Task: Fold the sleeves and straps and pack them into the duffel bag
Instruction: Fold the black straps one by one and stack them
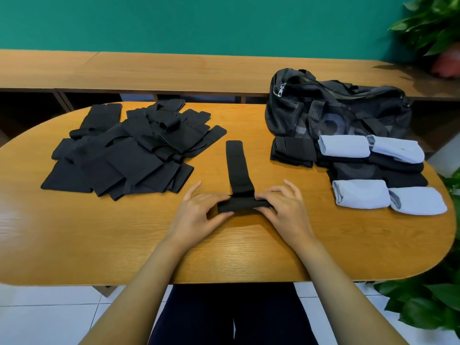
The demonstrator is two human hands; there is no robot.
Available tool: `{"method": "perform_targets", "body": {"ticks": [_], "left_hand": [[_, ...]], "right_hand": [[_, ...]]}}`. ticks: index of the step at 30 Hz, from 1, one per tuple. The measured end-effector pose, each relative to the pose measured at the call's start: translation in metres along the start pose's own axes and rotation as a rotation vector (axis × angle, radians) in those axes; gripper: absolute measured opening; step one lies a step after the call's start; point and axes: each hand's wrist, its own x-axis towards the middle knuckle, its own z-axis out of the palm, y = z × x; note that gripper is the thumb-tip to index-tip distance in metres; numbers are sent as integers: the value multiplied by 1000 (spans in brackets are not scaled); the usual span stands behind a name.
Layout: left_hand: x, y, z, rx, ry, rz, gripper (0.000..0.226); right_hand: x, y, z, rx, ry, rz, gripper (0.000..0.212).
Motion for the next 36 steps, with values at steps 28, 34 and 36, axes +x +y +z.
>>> {"method": "perform_targets", "body": {"ticks": [28, 34, 36], "left_hand": [[1, 2, -3, -22, -37, -40, 52], [4, -1, 4, -12, -325, -21, 80], [5, -3, 5, 19, -352, -39, 79]], "right_hand": [[2, -2, -2, -123, -8, 115, 43], [3, -2, 0, -56, -348, 33, 68], [5, -2, 1, -80, -432, 33, 76]]}}
